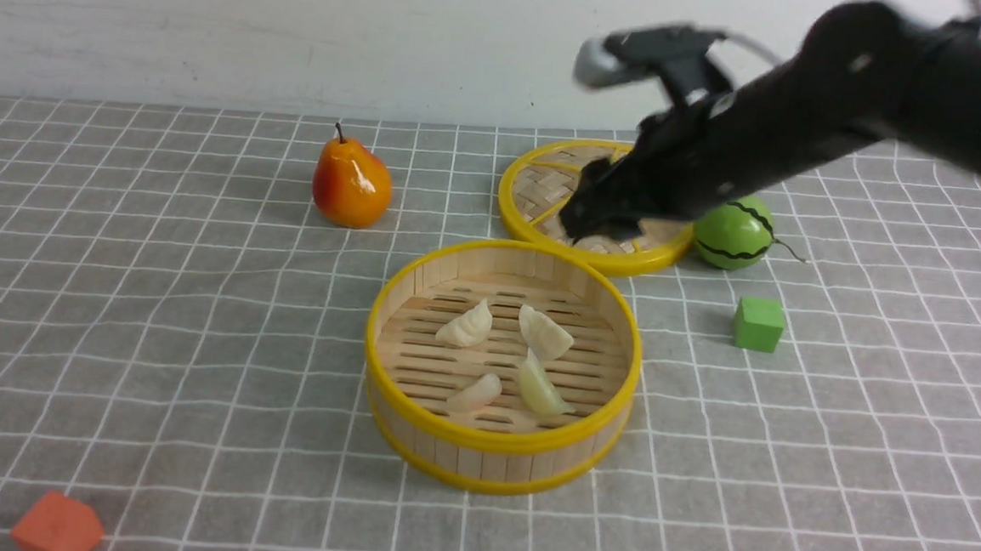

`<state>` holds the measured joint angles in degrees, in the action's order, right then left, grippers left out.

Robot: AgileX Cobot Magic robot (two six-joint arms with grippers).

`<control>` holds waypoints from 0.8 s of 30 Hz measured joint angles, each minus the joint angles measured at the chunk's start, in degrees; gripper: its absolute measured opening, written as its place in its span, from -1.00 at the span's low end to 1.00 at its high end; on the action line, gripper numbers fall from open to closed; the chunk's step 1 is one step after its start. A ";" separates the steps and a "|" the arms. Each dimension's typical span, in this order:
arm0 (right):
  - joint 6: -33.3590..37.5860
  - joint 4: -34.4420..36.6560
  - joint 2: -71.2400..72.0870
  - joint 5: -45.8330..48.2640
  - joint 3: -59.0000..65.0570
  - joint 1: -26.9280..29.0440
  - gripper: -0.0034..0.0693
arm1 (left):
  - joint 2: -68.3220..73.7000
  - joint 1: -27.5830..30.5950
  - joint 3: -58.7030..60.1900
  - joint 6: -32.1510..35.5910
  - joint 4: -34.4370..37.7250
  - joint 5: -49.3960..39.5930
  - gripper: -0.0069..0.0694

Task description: Put the dumplings into the steamer on the table with the grey tablecloth.

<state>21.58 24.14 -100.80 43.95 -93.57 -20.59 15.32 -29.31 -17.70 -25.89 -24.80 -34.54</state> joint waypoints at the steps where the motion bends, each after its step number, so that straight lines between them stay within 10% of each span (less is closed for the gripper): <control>1: -0.91 -0.93 3.34 1.31 -0.18 0.47 0.13 | 0.00 0.00 0.00 0.00 0.00 0.00 -0.72; 7: -5.18 -12.83 29.08 6.48 5.21 6.05 -0.90 | 0.00 0.00 0.00 0.00 0.00 0.00 -0.72; 12: -8.66 -17.60 47.38 -0.03 22.95 9.20 -0.96 | 0.00 0.00 0.00 0.00 0.00 -0.05 -0.70; 24: -8.80 -14.85 93.54 -51.00 88.46 9.29 -0.96 | 0.00 0.00 0.00 0.00 0.00 -0.16 -0.67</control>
<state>12.78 9.29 -7.27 -7.05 -5.12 -11.30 15.32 -29.31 -17.70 -25.89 -24.80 -34.70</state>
